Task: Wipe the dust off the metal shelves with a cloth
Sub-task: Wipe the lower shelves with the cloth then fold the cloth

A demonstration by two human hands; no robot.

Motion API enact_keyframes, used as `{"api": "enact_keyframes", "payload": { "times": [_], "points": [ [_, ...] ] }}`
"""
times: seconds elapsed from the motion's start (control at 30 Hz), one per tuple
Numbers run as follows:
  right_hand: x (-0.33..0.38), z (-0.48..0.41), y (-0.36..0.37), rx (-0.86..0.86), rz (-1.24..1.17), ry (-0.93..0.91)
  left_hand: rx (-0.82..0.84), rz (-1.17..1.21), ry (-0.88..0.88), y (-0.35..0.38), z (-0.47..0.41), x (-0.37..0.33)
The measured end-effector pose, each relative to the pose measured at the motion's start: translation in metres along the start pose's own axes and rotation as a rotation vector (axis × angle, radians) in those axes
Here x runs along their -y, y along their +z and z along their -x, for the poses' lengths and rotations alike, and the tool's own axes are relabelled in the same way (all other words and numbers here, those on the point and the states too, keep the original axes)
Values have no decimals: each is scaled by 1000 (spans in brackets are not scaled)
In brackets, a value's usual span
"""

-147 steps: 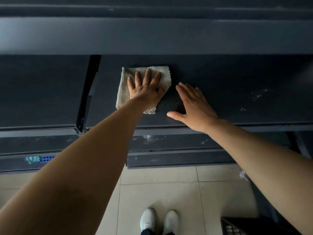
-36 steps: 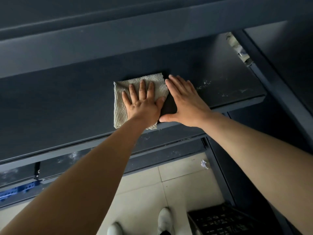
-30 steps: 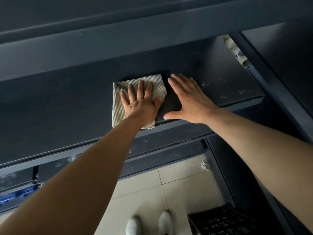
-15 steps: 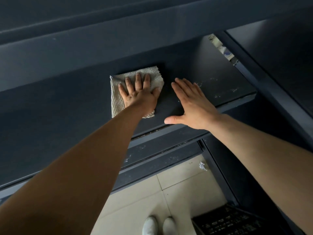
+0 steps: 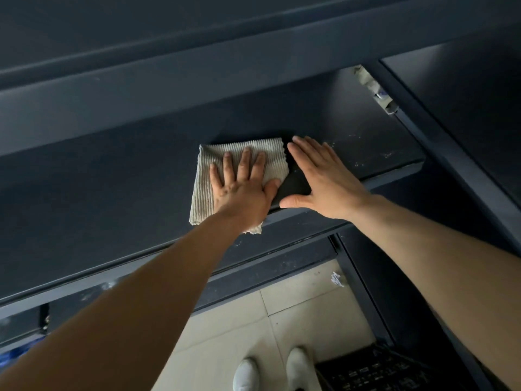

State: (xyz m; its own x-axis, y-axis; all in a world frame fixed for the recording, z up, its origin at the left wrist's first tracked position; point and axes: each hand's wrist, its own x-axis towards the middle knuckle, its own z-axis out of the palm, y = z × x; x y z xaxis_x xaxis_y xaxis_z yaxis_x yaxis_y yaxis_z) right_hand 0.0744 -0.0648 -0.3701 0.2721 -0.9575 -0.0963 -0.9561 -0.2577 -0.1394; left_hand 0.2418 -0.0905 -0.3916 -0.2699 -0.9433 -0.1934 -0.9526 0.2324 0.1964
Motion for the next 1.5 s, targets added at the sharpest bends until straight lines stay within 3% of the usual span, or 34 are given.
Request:
{"api": "enact_keyframes", "payload": {
  "times": [0.27, 0.57, 0.87, 1.0, 1.13, 1.5],
  "points": [
    [-53, 11, -9, 1, 5, 50, -4, 11, -74, 1, -32, -53],
    [-106, 38, -14, -62, -10, 139, 39, 3, 6, 2, -67, -123],
    [-103, 31, -18, -59, -37, 133, 15, -5, 90, 4, -46, -101],
    [-101, 23, -18, -64, -50, 123, -6, -5, -8, 2, -44, -85],
    [-109, 25, -20, -80, -71, 133, 11, 15, -78, 1, -66, -108],
    [-151, 50, -16, -135, -116, 221, 69, 22, 86, 2, -108, -173]
  ]
}}
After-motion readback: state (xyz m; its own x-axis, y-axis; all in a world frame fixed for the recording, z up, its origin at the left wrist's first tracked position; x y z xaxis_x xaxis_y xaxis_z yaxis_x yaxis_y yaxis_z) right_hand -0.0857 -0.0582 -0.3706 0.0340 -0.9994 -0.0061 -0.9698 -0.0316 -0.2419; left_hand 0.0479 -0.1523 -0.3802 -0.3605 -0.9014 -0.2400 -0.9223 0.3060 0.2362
